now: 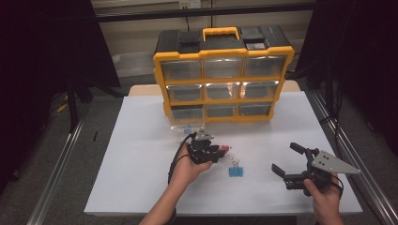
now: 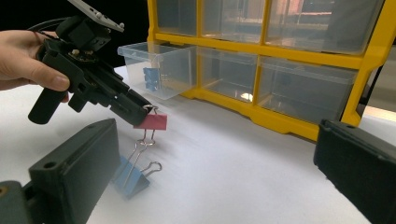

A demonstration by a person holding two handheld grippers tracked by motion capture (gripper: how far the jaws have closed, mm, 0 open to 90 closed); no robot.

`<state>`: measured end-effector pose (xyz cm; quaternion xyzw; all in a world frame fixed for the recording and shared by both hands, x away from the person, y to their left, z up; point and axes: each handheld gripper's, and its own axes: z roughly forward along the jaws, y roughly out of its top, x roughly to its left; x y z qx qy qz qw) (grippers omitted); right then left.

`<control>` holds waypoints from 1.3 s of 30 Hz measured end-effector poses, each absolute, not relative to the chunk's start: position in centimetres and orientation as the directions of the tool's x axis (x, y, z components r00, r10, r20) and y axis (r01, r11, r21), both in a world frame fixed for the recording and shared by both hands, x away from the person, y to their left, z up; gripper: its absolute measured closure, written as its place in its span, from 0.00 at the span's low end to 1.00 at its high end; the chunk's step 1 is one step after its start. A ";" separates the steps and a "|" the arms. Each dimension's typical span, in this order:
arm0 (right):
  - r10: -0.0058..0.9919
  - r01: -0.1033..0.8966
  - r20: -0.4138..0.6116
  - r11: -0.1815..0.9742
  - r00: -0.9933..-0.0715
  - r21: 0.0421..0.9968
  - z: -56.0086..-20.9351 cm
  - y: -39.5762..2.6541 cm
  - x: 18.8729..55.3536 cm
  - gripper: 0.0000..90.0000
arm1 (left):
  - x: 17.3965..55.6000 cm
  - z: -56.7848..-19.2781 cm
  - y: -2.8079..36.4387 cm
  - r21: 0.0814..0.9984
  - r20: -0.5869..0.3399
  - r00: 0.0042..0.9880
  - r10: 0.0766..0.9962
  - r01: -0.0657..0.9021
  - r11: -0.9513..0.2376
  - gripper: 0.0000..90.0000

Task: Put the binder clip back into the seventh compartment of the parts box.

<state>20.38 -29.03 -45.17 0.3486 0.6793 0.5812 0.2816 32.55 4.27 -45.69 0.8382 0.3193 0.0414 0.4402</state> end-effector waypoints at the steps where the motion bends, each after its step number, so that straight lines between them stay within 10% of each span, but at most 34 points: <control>1: 0.801 0.146 0.023 0.080 -0.598 0.986 -45.2 -29.0 20.4 0.00 | 32.6 -45.7 4.3 0.769 -0.214 0.794 0.569 0.497 -0.403 0.72; 39: 0.799 0.142 0.019 0.083 -0.601 0.986 -45.2 -29.0 20.4 0.00 | 33.9 -42.3 5.6 0.761 -0.228 0.779 0.584 0.517 -0.392 0.72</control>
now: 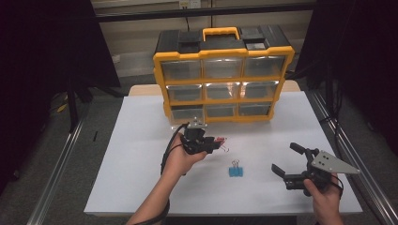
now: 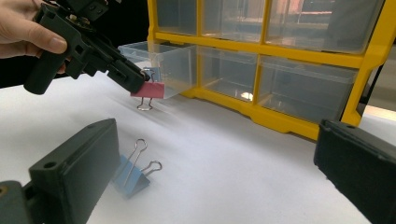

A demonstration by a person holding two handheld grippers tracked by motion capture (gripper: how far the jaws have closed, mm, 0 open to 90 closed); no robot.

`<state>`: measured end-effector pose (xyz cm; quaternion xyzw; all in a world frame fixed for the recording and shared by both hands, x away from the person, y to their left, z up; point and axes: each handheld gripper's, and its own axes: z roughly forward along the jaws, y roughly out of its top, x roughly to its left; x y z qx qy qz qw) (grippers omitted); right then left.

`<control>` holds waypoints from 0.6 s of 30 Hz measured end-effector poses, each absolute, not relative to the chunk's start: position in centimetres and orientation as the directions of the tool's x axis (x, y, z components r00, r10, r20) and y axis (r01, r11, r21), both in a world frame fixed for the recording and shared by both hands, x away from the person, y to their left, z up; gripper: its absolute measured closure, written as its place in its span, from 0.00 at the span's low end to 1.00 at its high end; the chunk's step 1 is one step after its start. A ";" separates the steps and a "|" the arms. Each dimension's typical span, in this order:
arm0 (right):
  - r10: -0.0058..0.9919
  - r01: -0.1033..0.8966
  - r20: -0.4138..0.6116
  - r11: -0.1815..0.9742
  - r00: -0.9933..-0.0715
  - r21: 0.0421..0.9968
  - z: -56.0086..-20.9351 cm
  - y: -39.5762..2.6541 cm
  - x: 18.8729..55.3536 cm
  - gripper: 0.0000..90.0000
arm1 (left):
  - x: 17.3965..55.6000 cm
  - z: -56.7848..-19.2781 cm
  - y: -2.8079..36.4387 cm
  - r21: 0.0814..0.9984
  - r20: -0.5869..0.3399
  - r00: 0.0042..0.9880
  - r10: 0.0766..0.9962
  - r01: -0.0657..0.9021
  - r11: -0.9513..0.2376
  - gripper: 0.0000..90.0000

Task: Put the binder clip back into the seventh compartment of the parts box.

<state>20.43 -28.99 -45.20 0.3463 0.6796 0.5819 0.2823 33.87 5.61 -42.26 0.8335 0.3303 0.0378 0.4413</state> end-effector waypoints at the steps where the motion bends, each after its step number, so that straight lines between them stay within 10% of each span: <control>1: 0.799 0.143 0.021 0.082 -0.601 0.986 -45.2 -29.0 20.4 0.00 | 33.9 -42.1 5.6 0.756 -0.228 0.776 0.588 0.522 -0.395 0.72; 18: 0.800 0.144 0.025 0.078 -0.600 0.986 -45.2 -29.1 20.4 0.00 | 34.5 -41.0 5.8 0.759 -0.230 0.774 0.589 0.522 -0.389 0.72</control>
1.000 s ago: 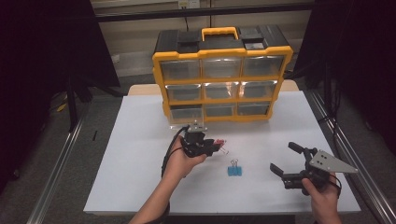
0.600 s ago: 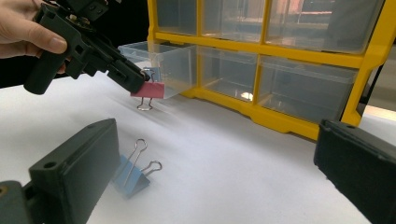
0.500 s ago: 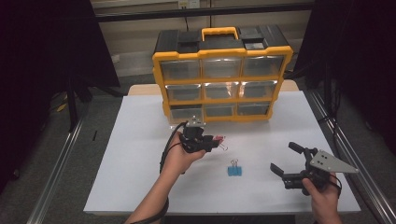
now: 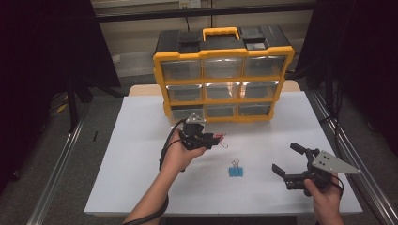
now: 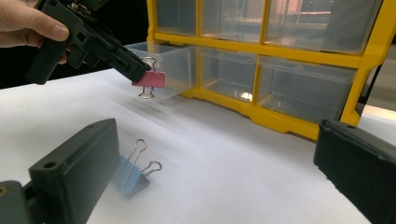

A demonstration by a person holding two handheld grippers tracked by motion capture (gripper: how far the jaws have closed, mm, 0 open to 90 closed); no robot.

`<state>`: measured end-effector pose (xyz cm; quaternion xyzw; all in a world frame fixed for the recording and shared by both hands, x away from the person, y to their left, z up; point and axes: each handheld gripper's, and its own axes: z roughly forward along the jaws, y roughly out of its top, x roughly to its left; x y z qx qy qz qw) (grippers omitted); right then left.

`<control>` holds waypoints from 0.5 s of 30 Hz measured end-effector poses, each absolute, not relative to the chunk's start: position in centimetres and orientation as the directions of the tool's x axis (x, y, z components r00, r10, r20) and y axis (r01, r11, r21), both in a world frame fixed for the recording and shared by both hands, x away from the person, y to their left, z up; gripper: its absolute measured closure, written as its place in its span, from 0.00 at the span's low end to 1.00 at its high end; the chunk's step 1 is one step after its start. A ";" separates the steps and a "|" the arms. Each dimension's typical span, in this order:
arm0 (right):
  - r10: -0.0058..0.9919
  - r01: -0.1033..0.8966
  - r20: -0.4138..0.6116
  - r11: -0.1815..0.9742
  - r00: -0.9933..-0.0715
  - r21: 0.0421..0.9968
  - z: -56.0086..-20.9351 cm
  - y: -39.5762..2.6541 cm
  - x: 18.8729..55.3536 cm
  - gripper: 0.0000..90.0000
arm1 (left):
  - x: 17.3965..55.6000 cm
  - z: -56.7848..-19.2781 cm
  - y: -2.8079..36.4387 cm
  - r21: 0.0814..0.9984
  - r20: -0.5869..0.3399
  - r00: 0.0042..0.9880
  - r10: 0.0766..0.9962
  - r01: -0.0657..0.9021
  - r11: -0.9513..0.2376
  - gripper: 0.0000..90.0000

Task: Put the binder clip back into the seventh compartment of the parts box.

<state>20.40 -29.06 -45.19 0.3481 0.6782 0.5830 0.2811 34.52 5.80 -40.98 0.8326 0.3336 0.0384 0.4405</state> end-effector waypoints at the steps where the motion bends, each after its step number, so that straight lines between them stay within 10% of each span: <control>1: 0.800 0.145 0.025 0.078 -0.600 0.986 -45.2 -29.1 20.4 0.00 | 34.5 -40.8 5.8 0.754 -0.223 0.774 0.593 0.523 -0.398 0.72; 15: 0.800 0.145 0.024 0.079 -0.599 0.986 -45.2 -29.1 20.4 0.00 | 35.1 -39.7 5.9 0.764 -0.220 0.770 0.599 0.518 -0.385 0.72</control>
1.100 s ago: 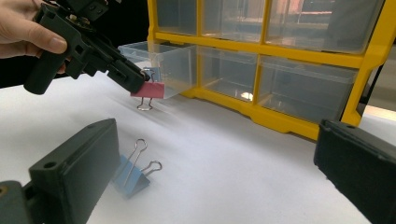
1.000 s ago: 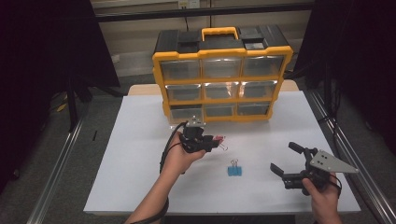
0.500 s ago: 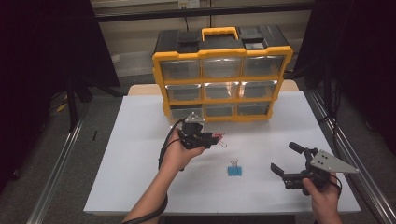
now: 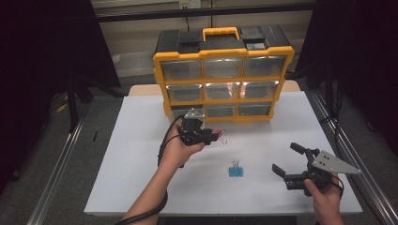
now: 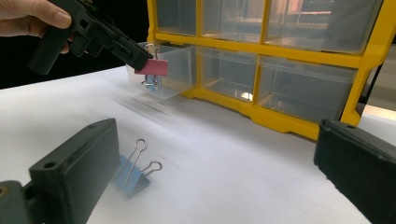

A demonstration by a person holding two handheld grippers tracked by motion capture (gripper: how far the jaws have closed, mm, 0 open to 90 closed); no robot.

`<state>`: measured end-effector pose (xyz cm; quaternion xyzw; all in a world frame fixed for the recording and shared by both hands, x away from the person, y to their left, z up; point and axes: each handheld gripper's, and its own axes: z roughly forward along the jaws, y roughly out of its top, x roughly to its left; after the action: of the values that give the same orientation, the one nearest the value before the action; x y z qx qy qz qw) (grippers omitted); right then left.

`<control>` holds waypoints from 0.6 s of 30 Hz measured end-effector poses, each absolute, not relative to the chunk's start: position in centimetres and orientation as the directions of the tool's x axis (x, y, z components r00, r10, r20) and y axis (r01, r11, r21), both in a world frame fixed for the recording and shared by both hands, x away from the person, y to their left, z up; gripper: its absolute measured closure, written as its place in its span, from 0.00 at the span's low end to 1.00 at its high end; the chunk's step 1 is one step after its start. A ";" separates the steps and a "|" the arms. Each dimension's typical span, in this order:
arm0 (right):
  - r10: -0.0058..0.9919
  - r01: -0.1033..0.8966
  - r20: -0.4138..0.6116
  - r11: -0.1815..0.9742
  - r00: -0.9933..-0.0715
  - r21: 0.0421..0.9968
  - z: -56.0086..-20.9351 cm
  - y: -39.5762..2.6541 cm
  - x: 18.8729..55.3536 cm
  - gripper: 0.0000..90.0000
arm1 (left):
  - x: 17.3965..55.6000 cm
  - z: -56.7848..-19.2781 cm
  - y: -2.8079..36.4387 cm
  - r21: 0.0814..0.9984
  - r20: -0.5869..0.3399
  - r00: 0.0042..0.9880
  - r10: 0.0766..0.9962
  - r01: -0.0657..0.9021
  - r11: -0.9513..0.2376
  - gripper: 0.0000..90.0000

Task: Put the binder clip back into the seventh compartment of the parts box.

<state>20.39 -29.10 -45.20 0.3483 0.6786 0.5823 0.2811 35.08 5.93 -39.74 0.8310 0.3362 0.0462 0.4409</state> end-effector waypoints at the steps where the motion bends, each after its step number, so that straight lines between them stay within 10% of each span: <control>1: 0.800 0.145 0.024 0.079 -0.599 0.986 -45.2 -29.1 20.4 0.00 | 35.2 -39.6 6.0 0.767 -0.219 0.770 0.599 0.515 -0.382 0.72; 18: 0.798 0.149 0.030 0.075 -0.601 0.986 -45.2 -29.1 20.3 0.00 | 35.7 -38.3 6.0 0.773 -0.216 0.758 0.615 0.518 -0.366 0.72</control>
<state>20.34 -29.10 -45.19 0.3490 0.6783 0.5836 0.2783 35.72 6.04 -38.30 0.8248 0.3434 0.0546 0.4459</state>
